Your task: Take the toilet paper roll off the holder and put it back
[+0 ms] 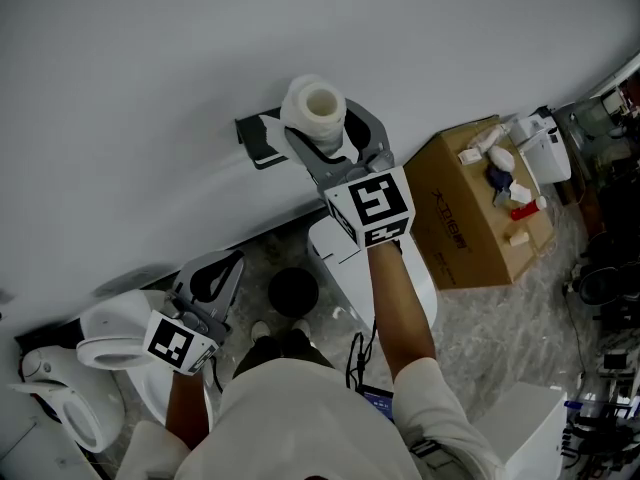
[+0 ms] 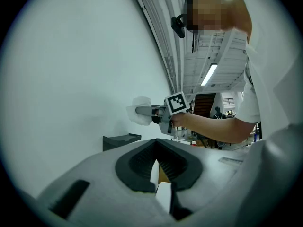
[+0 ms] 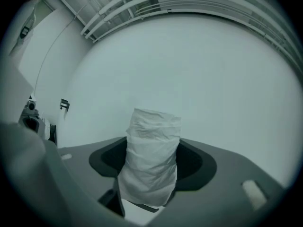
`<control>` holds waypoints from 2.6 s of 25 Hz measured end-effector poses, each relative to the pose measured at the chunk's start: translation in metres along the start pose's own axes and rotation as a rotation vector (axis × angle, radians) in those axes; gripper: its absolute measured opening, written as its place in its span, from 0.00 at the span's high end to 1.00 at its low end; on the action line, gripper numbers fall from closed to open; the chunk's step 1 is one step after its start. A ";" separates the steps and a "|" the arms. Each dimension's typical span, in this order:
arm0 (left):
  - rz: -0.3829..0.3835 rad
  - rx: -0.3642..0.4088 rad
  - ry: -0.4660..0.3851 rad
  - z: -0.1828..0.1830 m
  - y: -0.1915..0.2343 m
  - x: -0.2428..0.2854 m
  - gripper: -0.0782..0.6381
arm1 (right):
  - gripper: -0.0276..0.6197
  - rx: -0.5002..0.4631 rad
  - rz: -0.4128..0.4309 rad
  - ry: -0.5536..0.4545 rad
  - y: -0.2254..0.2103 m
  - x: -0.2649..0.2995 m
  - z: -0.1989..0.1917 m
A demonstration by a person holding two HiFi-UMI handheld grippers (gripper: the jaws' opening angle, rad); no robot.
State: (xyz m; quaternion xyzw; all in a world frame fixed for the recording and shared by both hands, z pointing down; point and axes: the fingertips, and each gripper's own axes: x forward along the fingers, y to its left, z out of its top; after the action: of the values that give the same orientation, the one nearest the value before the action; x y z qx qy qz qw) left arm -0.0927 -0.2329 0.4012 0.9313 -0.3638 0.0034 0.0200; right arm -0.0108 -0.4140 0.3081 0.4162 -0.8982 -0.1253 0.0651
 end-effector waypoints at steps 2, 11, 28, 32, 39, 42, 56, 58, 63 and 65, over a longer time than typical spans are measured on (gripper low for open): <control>0.002 0.000 0.000 0.000 0.000 0.000 0.89 | 0.48 0.025 -0.012 0.019 -0.004 0.014 -0.013; 0.035 -0.001 0.003 0.000 0.012 -0.005 0.89 | 0.48 0.091 -0.027 0.089 -0.009 0.060 -0.057; 0.044 -0.007 0.005 -0.001 0.022 0.000 0.89 | 0.48 0.048 -0.034 0.156 0.000 0.081 -0.087; 0.045 -0.006 0.005 0.000 0.022 -0.002 0.89 | 0.49 0.084 -0.027 0.162 0.000 0.079 -0.089; 0.047 -0.002 0.000 0.001 0.019 -0.008 0.89 | 0.36 0.160 -0.033 0.137 0.000 0.069 -0.087; 0.046 0.001 -0.004 0.002 0.017 -0.010 0.89 | 0.34 0.173 -0.045 0.121 -0.002 0.057 -0.085; 0.031 0.005 -0.011 0.006 0.012 -0.013 0.89 | 0.60 0.207 0.000 0.079 0.033 -0.080 -0.075; 0.028 0.005 -0.013 0.006 0.011 -0.013 0.89 | 0.62 0.210 0.008 0.081 0.044 -0.103 -0.075; 0.014 0.008 -0.016 0.007 0.009 -0.008 0.89 | 0.69 0.202 0.005 0.084 0.064 -0.145 -0.072; 0.008 0.009 -0.017 0.008 0.007 -0.006 0.89 | 0.76 0.208 -0.010 0.066 0.068 -0.156 -0.068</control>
State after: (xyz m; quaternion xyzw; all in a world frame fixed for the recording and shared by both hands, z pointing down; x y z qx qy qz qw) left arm -0.1020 -0.2339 0.3937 0.9298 -0.3677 -0.0026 0.0126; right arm 0.0549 -0.2638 0.3902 0.4292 -0.9016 -0.0179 0.0507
